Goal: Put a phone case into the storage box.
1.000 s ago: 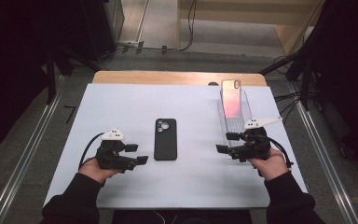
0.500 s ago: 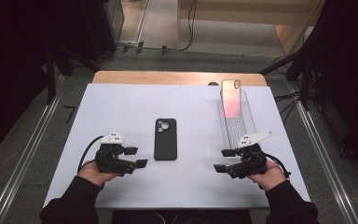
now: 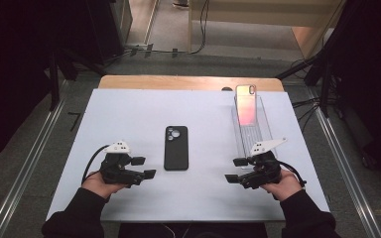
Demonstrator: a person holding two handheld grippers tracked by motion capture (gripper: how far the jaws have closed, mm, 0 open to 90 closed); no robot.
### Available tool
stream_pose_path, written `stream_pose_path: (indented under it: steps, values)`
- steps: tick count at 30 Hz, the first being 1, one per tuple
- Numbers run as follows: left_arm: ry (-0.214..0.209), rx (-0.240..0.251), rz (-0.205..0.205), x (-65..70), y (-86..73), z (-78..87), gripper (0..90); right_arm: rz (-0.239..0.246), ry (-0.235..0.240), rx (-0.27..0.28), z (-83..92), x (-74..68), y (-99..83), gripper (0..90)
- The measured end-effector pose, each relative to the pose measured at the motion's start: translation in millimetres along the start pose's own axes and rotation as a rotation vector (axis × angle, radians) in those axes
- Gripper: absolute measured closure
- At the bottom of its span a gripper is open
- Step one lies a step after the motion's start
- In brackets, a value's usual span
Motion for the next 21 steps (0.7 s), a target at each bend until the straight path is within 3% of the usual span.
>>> stream_pose_path:
  steps: [11,21]
  values:
    - [0.0,-0.005,-0.002,-0.9,-0.3,-0.9,30.3,-0.023,0.011,-0.003,-5.7,-3.0,6.8,25.4]
    - [0.006,0.001,0.004,-1.0,-2.3,1.5,30.4,-0.039,-0.004,0.021,-18.7,-10.8,33.0,24.3]
Point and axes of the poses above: each handheld gripper's, and its own axes: z roughly backward along the jaws, y roughly out of its top, x roughly to its right, the point moved 9 cm from there along -z, roughly forward along the jaws
